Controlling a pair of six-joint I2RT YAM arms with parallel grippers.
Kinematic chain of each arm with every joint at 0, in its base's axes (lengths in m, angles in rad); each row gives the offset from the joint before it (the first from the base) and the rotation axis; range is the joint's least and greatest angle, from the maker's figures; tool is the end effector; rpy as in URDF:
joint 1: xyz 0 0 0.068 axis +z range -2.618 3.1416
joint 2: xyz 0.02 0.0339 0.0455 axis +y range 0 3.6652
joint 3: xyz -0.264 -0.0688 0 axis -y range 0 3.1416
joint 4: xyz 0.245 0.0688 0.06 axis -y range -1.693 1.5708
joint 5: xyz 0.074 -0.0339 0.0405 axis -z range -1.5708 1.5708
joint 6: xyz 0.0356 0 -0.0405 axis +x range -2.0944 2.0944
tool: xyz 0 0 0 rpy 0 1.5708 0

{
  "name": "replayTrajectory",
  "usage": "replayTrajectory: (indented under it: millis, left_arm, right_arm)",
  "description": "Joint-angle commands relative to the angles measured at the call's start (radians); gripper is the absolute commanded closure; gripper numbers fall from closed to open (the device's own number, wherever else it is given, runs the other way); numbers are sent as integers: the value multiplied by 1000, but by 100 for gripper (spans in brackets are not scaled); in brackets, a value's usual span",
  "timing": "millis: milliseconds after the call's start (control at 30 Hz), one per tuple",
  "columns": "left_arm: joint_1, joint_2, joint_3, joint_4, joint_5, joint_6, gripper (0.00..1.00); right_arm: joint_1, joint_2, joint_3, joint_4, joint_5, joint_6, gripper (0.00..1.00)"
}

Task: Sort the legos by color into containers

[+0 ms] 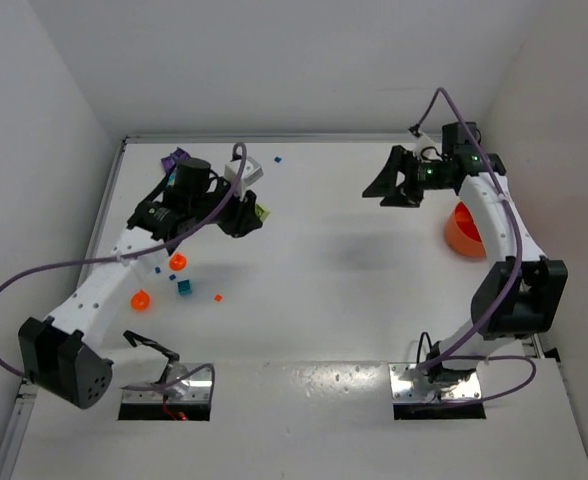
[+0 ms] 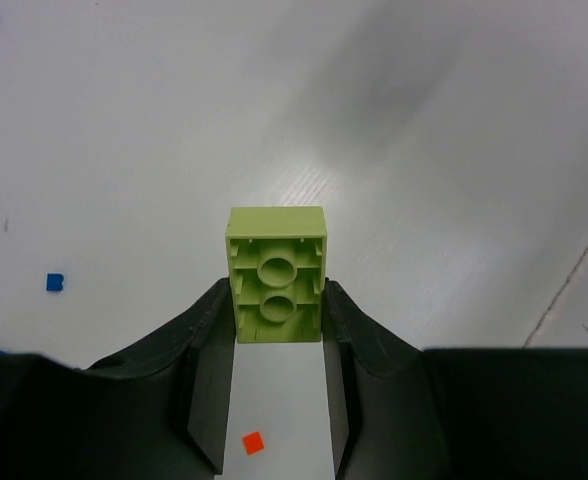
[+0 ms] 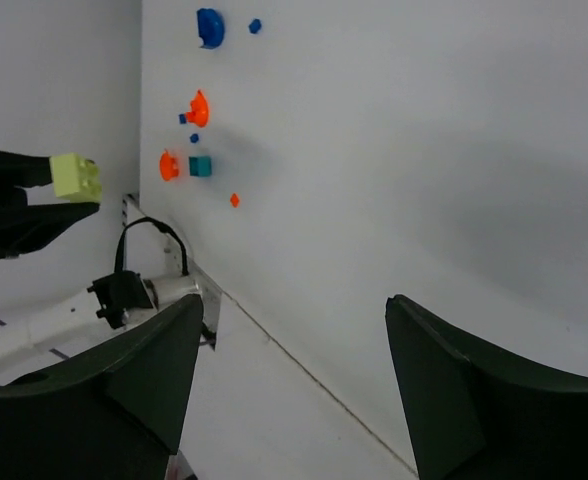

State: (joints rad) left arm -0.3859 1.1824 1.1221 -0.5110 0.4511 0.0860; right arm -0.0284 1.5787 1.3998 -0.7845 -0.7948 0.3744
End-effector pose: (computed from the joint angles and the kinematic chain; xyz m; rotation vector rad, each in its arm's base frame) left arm 0.2326 -0.1113 0.3456 0.7581 2.0105 -0.6576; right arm 0.3309 0.0160 0.3117 0.1743 2.4639 1.1447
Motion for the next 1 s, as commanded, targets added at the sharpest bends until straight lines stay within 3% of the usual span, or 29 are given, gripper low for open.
replayTrajectory:
  millis: [0, 133, 433, 967]
  left_arm:
    - [-28, 84, 139, -1, -23, -17, 94]
    - [-70, 160, 205, -11, -52, -8, 94]
    - [-111, 198, 214, -1, -23, -25, 94]
    - [-120, 237, 162, 28, 15, -34, 94]
  right_arm:
    - [62, 36, 102, 82, -47, 27, 26]
    - [128, 136, 143, 136, -125, 70, 26]
    - [284, 286, 280, 109, -116, 43, 26]
    - [427, 336, 303, 140, -173, 103, 23]
